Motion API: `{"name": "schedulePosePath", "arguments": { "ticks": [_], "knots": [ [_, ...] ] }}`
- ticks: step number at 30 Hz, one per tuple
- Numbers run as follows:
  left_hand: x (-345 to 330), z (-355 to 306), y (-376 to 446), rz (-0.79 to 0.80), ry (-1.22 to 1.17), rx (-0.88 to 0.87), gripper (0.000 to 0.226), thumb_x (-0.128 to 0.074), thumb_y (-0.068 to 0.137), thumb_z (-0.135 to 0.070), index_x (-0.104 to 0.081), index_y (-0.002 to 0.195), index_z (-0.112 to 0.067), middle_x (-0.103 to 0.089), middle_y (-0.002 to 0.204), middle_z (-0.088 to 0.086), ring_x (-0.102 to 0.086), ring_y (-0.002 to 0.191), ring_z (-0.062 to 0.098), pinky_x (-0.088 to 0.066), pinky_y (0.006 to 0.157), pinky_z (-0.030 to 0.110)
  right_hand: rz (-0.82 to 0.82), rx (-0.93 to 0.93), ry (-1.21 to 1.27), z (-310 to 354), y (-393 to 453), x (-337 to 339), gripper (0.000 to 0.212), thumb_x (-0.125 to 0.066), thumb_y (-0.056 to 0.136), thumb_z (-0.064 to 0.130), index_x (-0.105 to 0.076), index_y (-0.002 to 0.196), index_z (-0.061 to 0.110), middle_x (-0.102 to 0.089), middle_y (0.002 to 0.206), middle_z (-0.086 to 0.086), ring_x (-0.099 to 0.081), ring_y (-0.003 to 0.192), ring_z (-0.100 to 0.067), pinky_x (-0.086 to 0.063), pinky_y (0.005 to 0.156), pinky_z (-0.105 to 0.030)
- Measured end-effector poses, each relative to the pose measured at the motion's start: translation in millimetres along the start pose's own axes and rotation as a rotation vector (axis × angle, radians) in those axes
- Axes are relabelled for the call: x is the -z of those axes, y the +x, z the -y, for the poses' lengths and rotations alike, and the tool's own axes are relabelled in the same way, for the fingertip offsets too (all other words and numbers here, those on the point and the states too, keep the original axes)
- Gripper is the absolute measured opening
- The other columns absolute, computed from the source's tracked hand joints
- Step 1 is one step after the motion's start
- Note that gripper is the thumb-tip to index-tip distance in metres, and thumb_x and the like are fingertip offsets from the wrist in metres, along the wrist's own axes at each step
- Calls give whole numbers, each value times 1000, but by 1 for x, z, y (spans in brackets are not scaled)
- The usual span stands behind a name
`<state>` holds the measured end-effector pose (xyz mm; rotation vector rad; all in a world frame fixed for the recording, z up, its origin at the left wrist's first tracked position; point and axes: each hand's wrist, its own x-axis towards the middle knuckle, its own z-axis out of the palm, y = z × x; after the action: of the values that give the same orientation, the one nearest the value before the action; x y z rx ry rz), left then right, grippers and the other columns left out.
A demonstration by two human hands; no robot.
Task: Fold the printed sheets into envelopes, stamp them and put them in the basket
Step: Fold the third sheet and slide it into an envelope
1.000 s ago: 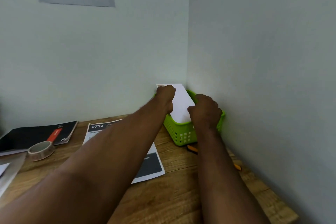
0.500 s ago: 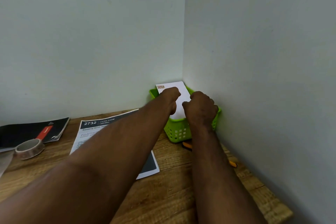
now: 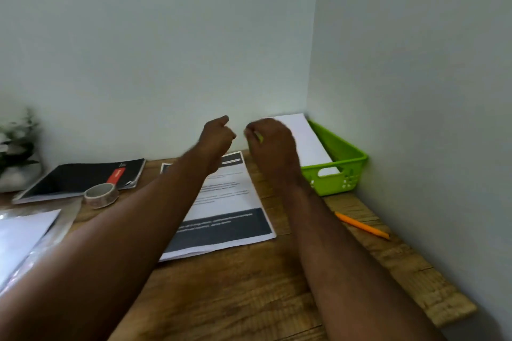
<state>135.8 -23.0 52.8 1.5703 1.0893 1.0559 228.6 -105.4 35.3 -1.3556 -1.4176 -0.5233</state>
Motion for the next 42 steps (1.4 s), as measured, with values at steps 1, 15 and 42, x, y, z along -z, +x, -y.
{"name": "schedulePosePath", "arguments": {
  "ticks": [1,15,42],
  "knots": [
    [14,14,-4,-9,81,-17,56,-45,90,7,-43,144,-9,-51,138,11,-55,118,20,-43,101,31,136,2,26,7,-9,-12,15,-60,83,12,-72,82,3,-70,82,-13,-64,79,-30,-49,72,-36],
    [103,102,-36,52,714,-195,37,-53,93,-17,-61,129,-16,-56,137,5,-50,126,20,-32,98,20,1030,-46,37,24,-47,-54,14,-74,77,37,-71,85,26,-67,92,8,-58,85,-8,-44,75,-26],
    [117,107,-22,-356,836,-566,29,-55,91,-11,-70,115,-18,-61,104,7,-56,98,24,-24,107,45,931,-95,98,8,-44,-52,33,-80,74,30,-68,105,23,-61,106,5,-58,102,-14,-42,81,-21]
  ]
}}
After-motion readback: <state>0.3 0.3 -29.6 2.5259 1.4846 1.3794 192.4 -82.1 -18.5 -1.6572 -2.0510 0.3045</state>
